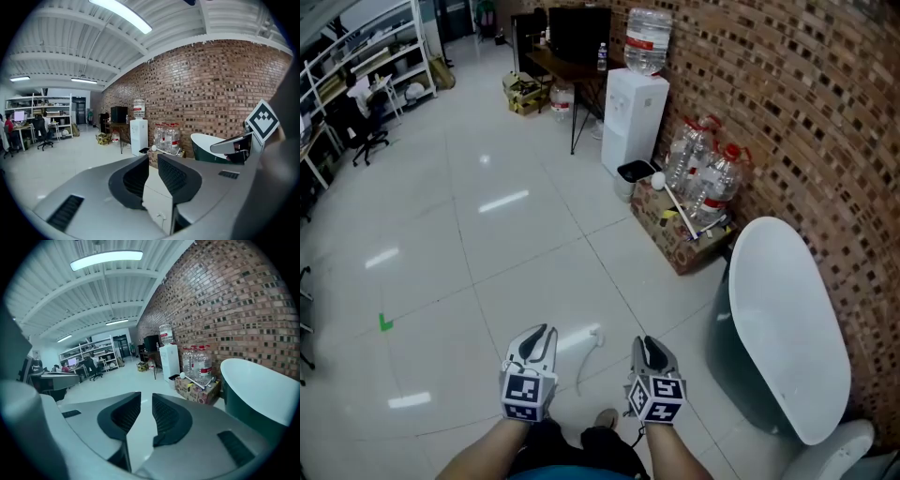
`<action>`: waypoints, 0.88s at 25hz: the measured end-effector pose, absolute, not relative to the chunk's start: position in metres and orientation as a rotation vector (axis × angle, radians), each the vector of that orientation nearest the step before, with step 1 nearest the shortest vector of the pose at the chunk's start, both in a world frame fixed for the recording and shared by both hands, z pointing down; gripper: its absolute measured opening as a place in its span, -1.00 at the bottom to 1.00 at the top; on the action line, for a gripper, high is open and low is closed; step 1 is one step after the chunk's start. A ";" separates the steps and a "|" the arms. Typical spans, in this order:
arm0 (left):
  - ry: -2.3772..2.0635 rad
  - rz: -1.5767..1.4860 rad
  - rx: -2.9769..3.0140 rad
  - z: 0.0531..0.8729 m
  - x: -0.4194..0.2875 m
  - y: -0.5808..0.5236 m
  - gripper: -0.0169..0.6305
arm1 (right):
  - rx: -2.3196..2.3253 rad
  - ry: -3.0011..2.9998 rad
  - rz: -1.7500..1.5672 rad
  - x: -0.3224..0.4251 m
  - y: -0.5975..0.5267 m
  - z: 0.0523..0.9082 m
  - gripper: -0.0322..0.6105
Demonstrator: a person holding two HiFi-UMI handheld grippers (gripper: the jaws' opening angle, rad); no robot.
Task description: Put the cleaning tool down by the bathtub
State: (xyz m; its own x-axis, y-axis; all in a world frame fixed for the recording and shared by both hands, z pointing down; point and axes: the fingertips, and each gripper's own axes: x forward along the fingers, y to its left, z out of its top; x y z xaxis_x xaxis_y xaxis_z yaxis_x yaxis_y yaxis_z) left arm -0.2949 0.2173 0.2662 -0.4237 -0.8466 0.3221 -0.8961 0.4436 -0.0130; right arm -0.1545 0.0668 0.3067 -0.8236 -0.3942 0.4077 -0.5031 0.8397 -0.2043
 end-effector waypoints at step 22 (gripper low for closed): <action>-2.321 0.192 1.463 0.601 -0.392 0.205 -0.73 | 0.694 -2.442 0.479 -0.258 0.081 0.675 -0.58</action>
State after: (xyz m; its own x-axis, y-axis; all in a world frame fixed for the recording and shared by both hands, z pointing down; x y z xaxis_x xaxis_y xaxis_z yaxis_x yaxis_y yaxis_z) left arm -0.3915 0.2055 0.6011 -0.3801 -0.8373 0.3930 -0.8904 0.4462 0.0895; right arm -0.2576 0.0808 0.6746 -0.7150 -0.3709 0.5926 -0.5673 0.8032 -0.1817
